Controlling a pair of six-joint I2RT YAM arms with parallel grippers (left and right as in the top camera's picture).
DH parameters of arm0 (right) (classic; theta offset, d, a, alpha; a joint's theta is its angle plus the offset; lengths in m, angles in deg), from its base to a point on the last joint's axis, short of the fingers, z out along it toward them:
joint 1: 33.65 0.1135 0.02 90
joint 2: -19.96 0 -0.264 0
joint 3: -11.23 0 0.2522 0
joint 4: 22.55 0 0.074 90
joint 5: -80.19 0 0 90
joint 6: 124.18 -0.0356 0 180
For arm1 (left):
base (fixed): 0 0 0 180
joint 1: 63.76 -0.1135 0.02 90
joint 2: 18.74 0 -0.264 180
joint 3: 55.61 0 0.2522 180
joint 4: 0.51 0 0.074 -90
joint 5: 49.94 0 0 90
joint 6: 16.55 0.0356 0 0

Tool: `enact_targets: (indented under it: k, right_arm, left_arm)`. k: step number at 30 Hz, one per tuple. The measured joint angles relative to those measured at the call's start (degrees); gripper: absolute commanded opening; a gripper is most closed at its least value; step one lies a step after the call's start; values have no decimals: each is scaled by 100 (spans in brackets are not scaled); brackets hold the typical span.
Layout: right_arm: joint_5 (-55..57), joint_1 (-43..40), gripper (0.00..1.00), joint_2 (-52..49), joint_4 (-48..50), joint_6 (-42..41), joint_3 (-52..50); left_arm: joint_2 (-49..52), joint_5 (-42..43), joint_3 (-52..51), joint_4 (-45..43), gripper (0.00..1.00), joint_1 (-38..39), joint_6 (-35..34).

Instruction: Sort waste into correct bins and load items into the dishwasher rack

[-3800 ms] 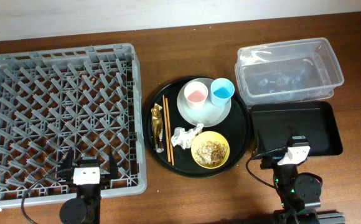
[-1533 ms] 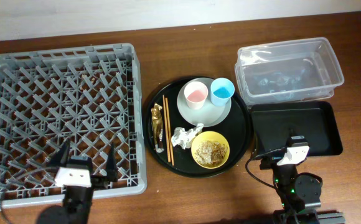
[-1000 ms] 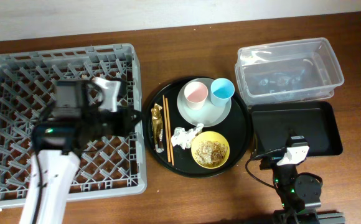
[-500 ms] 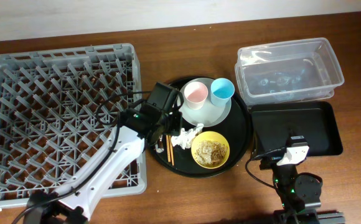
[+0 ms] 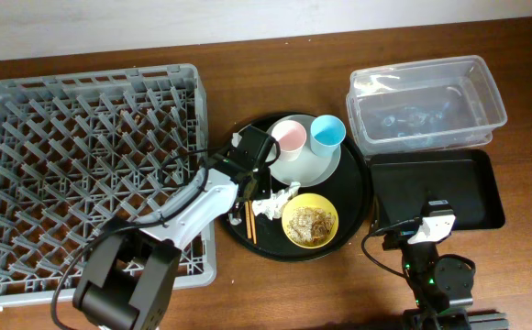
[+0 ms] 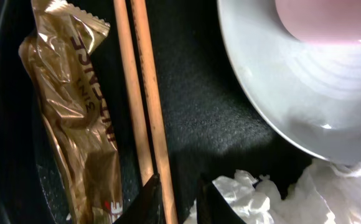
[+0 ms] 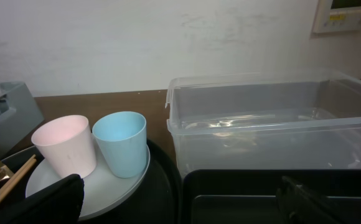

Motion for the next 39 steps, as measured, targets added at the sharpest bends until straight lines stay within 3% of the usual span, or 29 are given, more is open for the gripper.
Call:
enact_targets:
  k: [15, 20, 25, 30, 34, 39]
  right_arm:
    - [0, 0, 99, 0, 0, -2, 0]
    - [0, 0, 99, 0, 0, -4, 0]
    - [0, 0, 99, 0, 0, -2, 0]
    - [-2, 0, 99, 0, 0, -2, 0]
    - [0, 0, 99, 0, 0, 0, 0]
    - [-2, 0, 99, 0, 0, -2, 0]
  left_arm:
    - [323, -227, 0, -184, 13, 4, -4]
    - [483, -295, 83, -203, 1, 22, -105]
    - [490, -295, 345, -9, 1, 20, -107]
    - [-485, -542, 1008, 562, 1, -31, -31]
    - [-1659, -1196, 1233, 1226, 0, -326, 262]
    - [-1742, -1381, 1252, 2059, 0, -1141, 525]
